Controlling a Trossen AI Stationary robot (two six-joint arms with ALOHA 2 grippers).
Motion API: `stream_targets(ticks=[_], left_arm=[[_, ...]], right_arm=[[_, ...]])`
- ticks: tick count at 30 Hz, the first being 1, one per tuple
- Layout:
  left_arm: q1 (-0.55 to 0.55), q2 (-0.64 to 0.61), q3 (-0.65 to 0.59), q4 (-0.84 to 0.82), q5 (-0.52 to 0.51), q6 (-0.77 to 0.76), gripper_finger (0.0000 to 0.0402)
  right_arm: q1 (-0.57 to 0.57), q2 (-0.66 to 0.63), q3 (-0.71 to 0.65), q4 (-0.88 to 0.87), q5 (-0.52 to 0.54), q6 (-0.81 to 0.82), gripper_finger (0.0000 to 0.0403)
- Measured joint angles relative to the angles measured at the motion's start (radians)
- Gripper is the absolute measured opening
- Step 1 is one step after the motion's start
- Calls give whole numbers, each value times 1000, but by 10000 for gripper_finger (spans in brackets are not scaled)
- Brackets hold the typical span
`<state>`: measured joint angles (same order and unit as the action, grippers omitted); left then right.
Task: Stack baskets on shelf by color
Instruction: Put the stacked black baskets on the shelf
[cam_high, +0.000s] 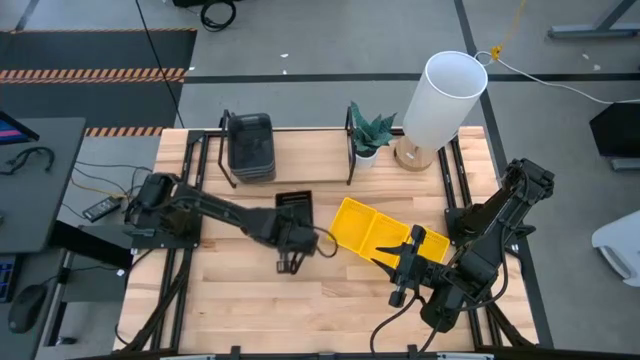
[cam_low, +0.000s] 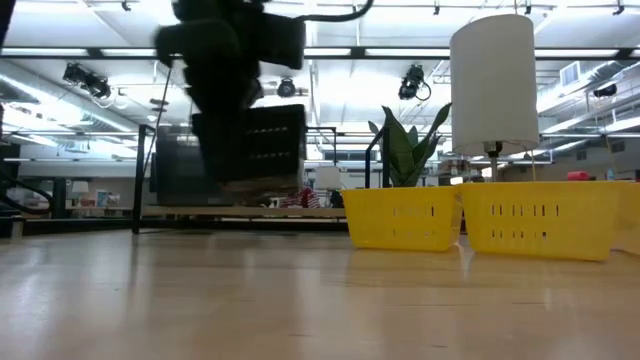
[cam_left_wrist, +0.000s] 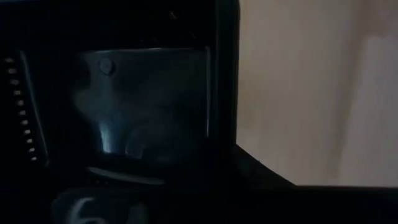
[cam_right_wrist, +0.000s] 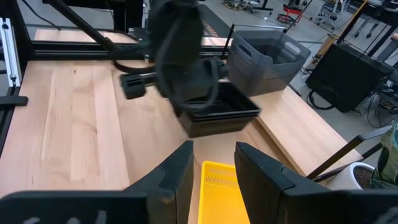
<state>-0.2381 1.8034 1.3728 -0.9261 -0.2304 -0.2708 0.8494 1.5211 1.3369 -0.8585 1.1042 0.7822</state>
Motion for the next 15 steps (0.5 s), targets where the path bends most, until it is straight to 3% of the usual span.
stream_targets(ticks=[15], left_arm=[[238,0,-2,-9,-105,197,12]], right_arm=[[0,0,0,0,-3,0,122]])
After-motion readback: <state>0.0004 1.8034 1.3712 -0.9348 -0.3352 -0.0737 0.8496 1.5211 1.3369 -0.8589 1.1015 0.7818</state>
